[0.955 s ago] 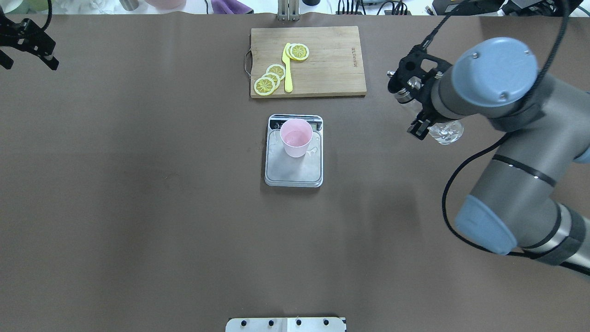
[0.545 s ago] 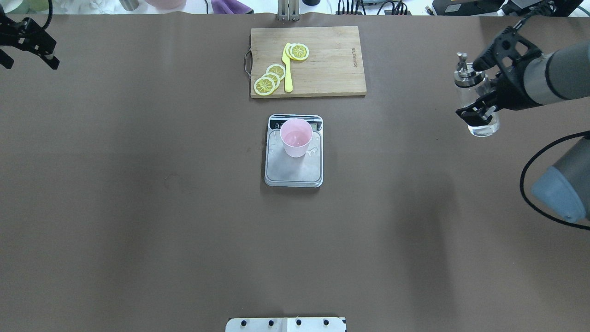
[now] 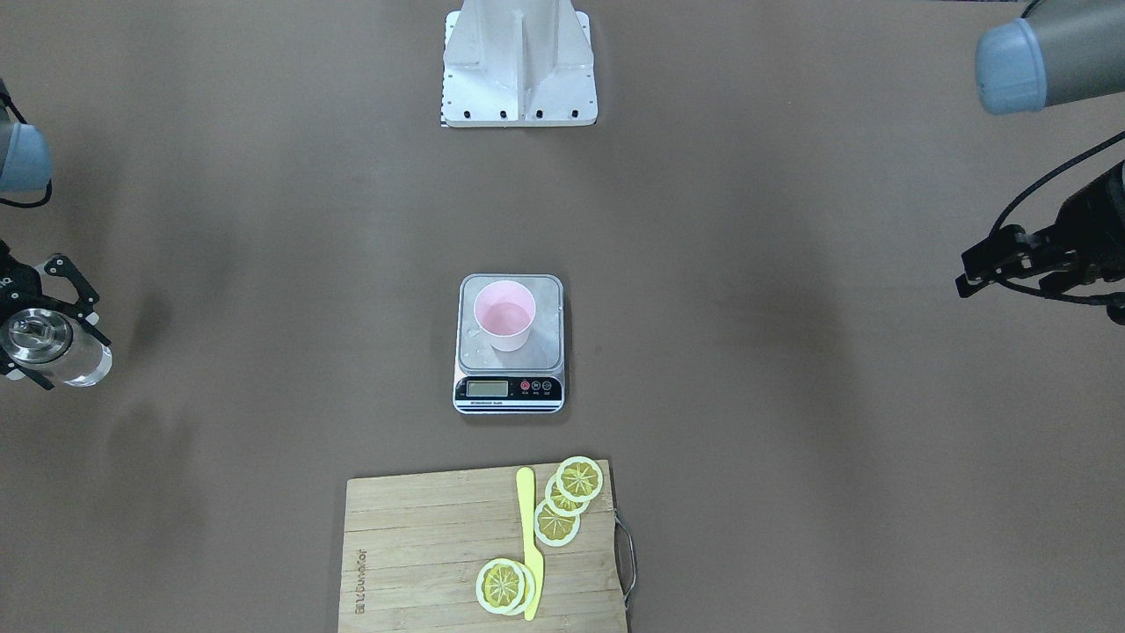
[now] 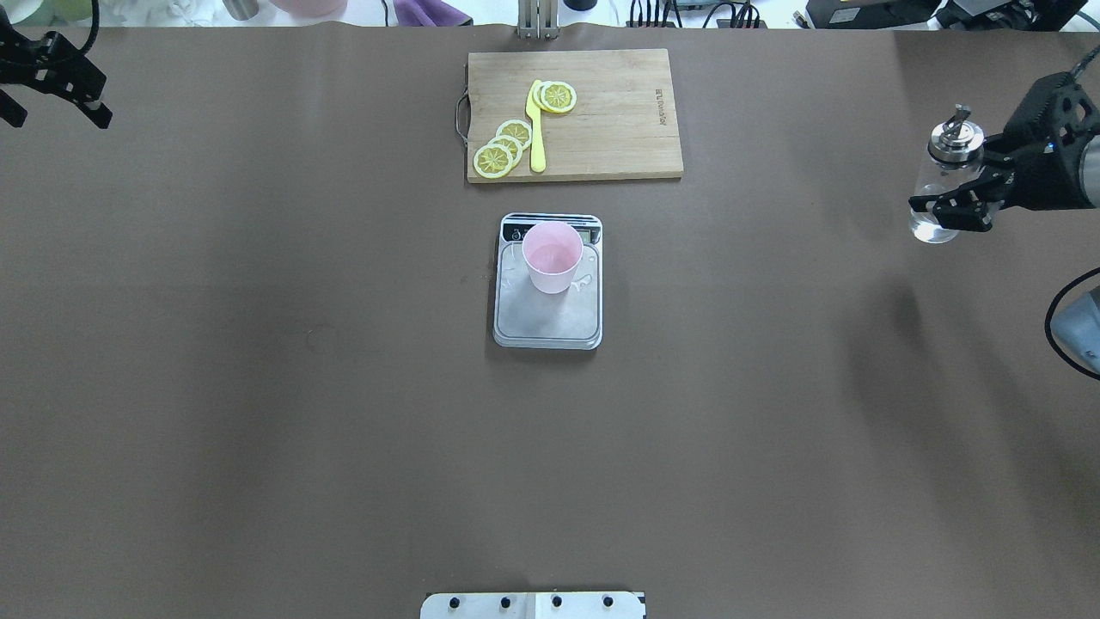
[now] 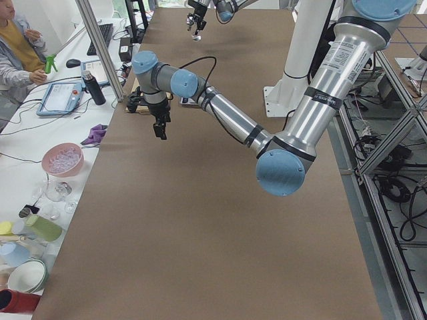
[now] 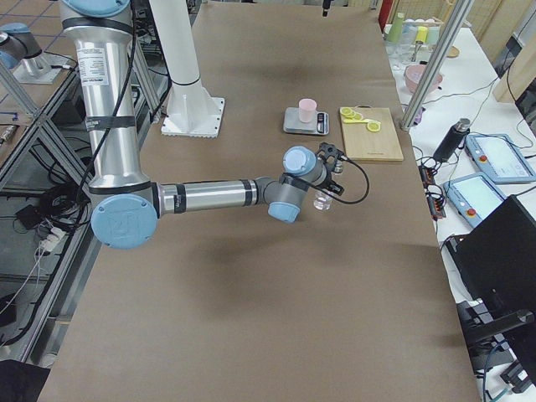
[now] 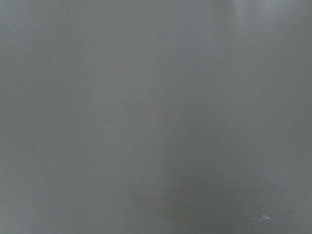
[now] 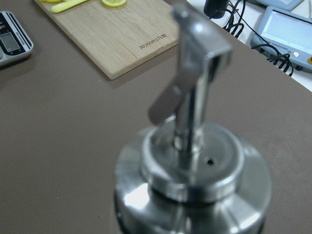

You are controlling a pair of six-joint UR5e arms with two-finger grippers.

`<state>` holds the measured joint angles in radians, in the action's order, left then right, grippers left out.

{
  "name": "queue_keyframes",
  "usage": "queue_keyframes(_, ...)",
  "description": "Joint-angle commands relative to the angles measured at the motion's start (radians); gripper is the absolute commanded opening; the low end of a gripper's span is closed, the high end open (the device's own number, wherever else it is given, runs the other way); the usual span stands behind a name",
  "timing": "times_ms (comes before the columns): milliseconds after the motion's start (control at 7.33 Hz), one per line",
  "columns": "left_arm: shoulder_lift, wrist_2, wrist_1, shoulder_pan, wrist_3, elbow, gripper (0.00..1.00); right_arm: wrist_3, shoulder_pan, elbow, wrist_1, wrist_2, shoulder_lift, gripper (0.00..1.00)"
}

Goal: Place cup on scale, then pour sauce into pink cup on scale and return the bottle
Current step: 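Tilt the bottle upright and carry it back with the right gripper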

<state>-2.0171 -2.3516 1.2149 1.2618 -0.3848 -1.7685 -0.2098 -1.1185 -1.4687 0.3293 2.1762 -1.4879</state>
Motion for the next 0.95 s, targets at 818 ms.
queue_keyframes(818, -0.005, 0.000, -0.029, 0.002, 0.000, -0.009, 0.98, -0.261, 0.003, 0.312, -0.598, 0.005, 0.000, 0.00)
